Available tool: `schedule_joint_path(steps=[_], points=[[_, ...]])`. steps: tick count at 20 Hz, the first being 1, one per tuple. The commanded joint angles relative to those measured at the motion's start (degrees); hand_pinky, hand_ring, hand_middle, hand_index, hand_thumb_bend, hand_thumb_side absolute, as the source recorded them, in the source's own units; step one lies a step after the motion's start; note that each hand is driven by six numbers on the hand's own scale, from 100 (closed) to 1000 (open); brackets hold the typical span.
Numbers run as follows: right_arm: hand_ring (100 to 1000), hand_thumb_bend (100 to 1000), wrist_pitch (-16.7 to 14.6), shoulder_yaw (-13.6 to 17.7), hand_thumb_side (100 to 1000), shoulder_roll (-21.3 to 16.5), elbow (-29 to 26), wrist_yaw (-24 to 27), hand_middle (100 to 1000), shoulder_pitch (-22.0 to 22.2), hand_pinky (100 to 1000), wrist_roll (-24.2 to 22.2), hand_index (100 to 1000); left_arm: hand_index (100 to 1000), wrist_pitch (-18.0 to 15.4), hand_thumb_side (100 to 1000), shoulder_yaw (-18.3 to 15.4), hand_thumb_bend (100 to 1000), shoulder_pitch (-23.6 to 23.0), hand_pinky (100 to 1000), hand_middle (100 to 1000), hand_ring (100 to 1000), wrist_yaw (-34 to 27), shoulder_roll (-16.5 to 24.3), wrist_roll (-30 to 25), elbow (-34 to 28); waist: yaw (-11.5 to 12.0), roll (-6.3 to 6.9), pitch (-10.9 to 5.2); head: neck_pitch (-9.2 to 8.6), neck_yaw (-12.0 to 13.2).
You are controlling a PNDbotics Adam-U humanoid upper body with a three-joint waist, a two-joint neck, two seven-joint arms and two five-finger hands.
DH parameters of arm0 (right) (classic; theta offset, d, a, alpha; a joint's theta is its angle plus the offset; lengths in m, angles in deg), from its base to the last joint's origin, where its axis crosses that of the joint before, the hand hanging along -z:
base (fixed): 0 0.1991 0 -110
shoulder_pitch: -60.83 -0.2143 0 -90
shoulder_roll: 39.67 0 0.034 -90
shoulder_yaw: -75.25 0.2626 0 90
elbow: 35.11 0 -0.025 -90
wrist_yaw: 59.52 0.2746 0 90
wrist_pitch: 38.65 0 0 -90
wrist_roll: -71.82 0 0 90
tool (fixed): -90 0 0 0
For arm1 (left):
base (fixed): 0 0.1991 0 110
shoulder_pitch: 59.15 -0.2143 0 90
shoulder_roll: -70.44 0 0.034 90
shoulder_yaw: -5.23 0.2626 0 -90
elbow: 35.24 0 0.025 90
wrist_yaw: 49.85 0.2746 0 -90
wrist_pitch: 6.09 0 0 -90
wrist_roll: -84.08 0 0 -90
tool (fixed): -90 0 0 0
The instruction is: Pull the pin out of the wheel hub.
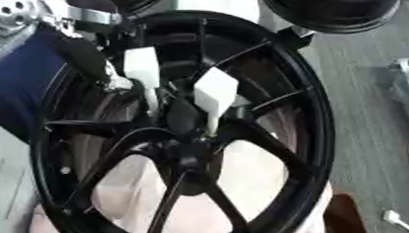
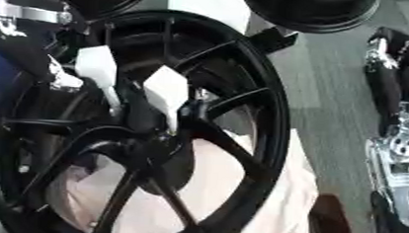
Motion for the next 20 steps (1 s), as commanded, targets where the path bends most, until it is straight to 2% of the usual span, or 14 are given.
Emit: schedule_joint_path(steps=[1,2,3,4,7,8,9,10,11,16,20], points=[[875,100,0.0,0.1,615,-0.5,-1.2,-0.1,693,-0.7,809,0.2,760,760,1.0,425,-0.5,353,0.9,776,624,703,-0.1,0.9,-0.1,0.0,-0.1,-0.22,-1.19,-0.55,0.2],[875,100,0.0,0.1,615,-0.5,-1.2,-0.1,693,-0.7,809,0.2,760,760,1.1,425,-0.4,353,0.9,776,624,703,-0.1,0.9,-0.1,0.0,-0.1,-0.22,-1.19,-0.55,0.2],[875,100,0.0,0.2,616,-0.5,-1.2,-0.1,693,-0.7,810,0.2,760,649,1.3,232,-0.9,219,0.8,732,503,620,-0.4,0.8,0.2,-0.2,0.0,-0.26,-1.18,-0.58,0.2],[875,100,0.0,0.2,617,-0.5,-1.2,-0.1,693,-0.7,810,0.2,760,621,1.9,209,-1.5,205,0.7,725,481,609,-1.1,0.8,0.9,-0.7,0.0,-0.26,-1.17,-0.59,0.2],[876,100,0.2,0.2,617,-0.6,-1.1,-0.1,693,-0.7,810,0.3,760,601,3.3,211,-2.3,188,0.4,719,465,600,-3.5,1.6,3.5,-2.8,0.0,-0.24,-1.17,-0.48,0.2],[876,100,0.2,0.3,618,-0.6,-1.1,-0.1,693,-0.6,810,0.4,760,530,3.4,223,-2.8,135,0.4,702,402,574,-4.3,2.0,4.3,-3.8,0.1,-0.25,-1.2,-0.45,0.1],[876,100,0.2,0.3,618,-0.6,-1.1,-0.1,693,-0.6,810,0.4,760,530,3.5,223,-3.3,135,0.2,702,402,574,-5.2,2.5,5.2,-4.7,0.1,-0.23,-1.2,-0.45,0.0],[876,100,0.2,0.3,619,-0.7,-1.1,-0.2,693,-0.6,810,0.4,761,432,3.5,233,-4.1,100,0.0,687,347,545,-6.1,3.1,6.1,-5.9,0.2,-0.23,-1.22,-0.41,-0.1],[876,100,0.2,0.3,620,-0.7,-1.1,-0.2,693,-0.6,810,0.4,761,395,3.7,238,-5.2,100,-0.3,682,341,536,-7.0,3.8,7.0,-7.0,0.3,-0.21,-1.22,-0.4,-0.2],[877,100,0.3,0.5,620,-0.8,-1.2,-0.2,694,-0.5,810,0.7,761,308,5.7,241,-12.6,100,-2.0,656,258,479,-11.7,6.8,11.9,-10.9,0.6,-0.26,-1.28,-0.42,-0.8],[877,100,0.3,0.7,627,-0.8,-1.1,-0.2,694,-0.4,810,1.0,761,284,7.7,240,-19.2,100,-2.3,643,216,450,-15.4,7.4,16.0,-10.4,1.0,-0.35,-1.42,-0.44,-1.2]])
